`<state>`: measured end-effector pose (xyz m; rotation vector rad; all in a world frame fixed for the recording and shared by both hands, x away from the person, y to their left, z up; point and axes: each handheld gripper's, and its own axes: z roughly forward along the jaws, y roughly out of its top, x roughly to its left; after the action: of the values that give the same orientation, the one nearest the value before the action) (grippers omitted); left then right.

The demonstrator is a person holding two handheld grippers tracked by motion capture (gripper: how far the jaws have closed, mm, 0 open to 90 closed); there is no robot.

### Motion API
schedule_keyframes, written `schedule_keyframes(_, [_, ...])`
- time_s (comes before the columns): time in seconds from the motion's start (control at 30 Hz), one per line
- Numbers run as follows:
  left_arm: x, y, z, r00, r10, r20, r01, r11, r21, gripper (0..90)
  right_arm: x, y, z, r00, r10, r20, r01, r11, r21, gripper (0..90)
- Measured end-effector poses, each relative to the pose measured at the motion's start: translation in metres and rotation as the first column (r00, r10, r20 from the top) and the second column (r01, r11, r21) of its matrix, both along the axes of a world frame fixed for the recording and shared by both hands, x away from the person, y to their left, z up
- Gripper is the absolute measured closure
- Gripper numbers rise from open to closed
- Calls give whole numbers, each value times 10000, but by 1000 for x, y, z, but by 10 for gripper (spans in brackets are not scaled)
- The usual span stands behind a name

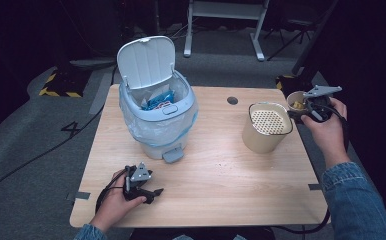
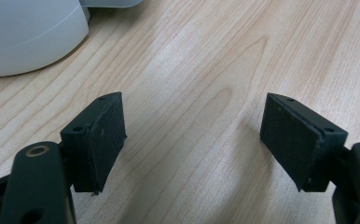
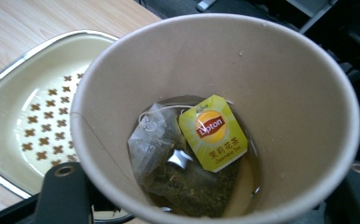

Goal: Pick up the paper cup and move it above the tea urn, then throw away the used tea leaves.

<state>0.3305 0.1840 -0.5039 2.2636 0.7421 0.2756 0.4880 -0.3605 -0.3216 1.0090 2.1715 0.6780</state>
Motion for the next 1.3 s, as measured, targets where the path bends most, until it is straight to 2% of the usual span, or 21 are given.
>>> schedule_keyframes(0.3, [0, 0, 0, 10000, 29, 3, -29, 10000, 0, 226, 4, 6, -2, 9999, 90, 86, -80, 9942, -1070, 300])
schedule_keyframes(0.4, [0, 0, 0, 10000, 24, -12, -24, 10000, -5, 226, 5, 10, -4, 9997, 178, 180, -141, 9822, -1871, 300])
schedule_keyframes(0.57, [0, 0, 0, 10000, 31, -14, -31, 10000, -15, 227, 4, 14, -6, 9990, 357, 257, -280, 9668, -2541, 301])
schedule_keyframes(0.7, [0, 0, 0, 10000, 35, -19, -35, 10000, -15, 226, 3, 19, -6, 9979, 504, 403, -335, 9383, -3443, 301])
schedule_keyframes(0.77, [0, 0, 0, 10000, 37, -22, -37, 10000, -18, 226, 3, 21, -6, 9963, 653, 551, -368, 9100, -4130, 302])
schedule_keyframes(0.83, [0, 0, 0, 10000, 38, -21, -38, 10000, -20, 227, 2, 24, -7, 9955, 755, 571, -407, 8863, -4614, 302])
schedule_keyframes(0.87, [0, 0, 0, 10000, 38, -22, -38, 10000, -20, 227, 3, 25, -6, 9940, 922, 584, -513, 8670, -4957, 302])
schedule_keyframes(0.9, [0, 0, 0, 10000, 37, -23, -37, 10000, -22, 226, 3, 26, -7, 9929, 1026, 600, -568, 8529, -5189, 302])
schedule_keyframes(0.93, [0, 0, 0, 10000, 35, -18, -35, 10000, -22, 227, 3, 27, -7, 9927, 1041, 602, -564, 8453, -5313, 302])
schedule_keyframes(0.97, [0, 0, 0, 10000, 27, -19, -27, 10000, -7, 226, 4, 28, -7, 9925, 1055, 615, -542, 8318, -5524, 302])
schedule_keyframes(1.03, [0, 0, 0, 10000, 32, -15, -32, 10000, -19, 226, 4, 31, -7, 9911, 1142, 680, -544, 8155, -5763, 302])
schedule_keyframes(1.1, [0, 0, 0, 10000, 22, -16, -22, 10000, -2, 226, 4, 34, -7, 9898, 1253, 677, -578, 7880, -6129, 302])
schedule_keyframes(1.13, [0, 0, 0, 10000, 27, -5, -27, 10000, -2, 226, 4, 36, -9, 9909, 1162, 674, -490, 7800, -6239, 302])
schedule_keyframes(1.2, [-1, 0, 0, 10000, 23, 3, -23, 10000, -5, 226, 4, 40, -11, 9888, 1309, 714, -497, 7410, -6697, 302])
schedule_keyframes(1.27, [-1, 0, 0, 10000, 22, 2, -22, 10000, -6, 226, 5, 43, -12, 9850, 1570, 722, -568, 6885, -7230, 302])
schedule_keyframes(1.3, [-1, 0, 0, 10000, 19, 2, -19, 10000, -3, 226, 5, 44, -12, 9837, 1639, 735, -569, 6722, -7381, 302])
